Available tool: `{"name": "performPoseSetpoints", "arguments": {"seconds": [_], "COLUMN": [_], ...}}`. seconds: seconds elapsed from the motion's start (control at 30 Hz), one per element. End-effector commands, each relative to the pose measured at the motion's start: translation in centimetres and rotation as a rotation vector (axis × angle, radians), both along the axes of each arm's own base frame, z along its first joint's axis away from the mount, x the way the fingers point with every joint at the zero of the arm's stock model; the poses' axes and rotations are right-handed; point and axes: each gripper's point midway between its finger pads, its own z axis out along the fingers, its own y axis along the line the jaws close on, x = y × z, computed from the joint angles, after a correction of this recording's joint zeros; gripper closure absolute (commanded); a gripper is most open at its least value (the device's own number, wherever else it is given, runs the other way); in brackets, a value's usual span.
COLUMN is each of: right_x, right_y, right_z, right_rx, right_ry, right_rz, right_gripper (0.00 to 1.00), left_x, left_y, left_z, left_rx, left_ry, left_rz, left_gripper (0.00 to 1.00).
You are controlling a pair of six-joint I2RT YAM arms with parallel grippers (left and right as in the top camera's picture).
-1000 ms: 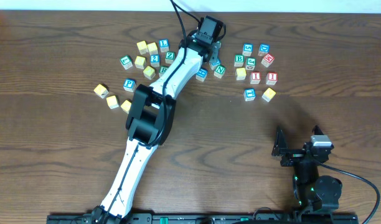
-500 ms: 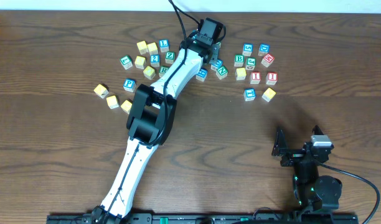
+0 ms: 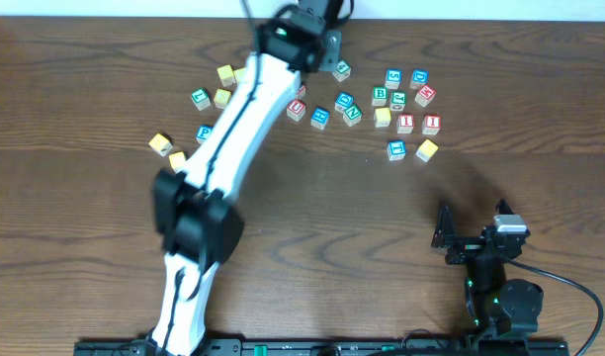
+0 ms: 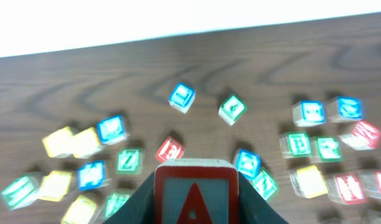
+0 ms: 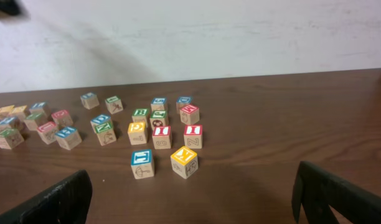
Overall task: Spell out AI2
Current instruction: 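Carry the red A block toward the open table area and lower it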
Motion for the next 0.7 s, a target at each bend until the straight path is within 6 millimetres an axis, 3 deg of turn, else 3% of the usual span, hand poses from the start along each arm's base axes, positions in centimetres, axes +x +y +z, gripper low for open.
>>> {"name": "performPoseSetpoints", "arguments": {"seconds": [0.0, 0.17, 0.27, 0.3, 0.67], "right_x": [0.0, 0.0, 0.0, 0.0, 0.0], "right_y": [0.1, 0.1, 0.1, 0.1, 0.1], "right_z": [-0.1, -0.1, -0.1, -0.1, -0.1], "right_rx": [-0.009, -0.009, -0.009, -0.009, -0.009], "right_ry": [0.0, 0.0, 0.0, 0.0, 0.0], "right_rz": [0.003, 0.003, 0.003, 0.003, 0.003], "right_gripper": [0.01, 0.01, 0.01, 0.01, 0.01], "left_x": [-4.1, -9.2, -11.5, -12.0, -12.4], "left_y": [2.6, 5.2, 6.4, 6.7, 7.8], "left_z": [4.0, 3.9, 2.0, 1.2, -11.4], "left_rx": [0.03, 0.073, 0.125, 0.136, 0.176], "left_ry": [0.032, 0.187, 0.31, 0.343, 0.485], "left_rz": [0.015, 0.064, 0.09, 0.104, 0.192], "left_gripper": [0.81, 0.81, 0.81, 0.86, 0.92]}}
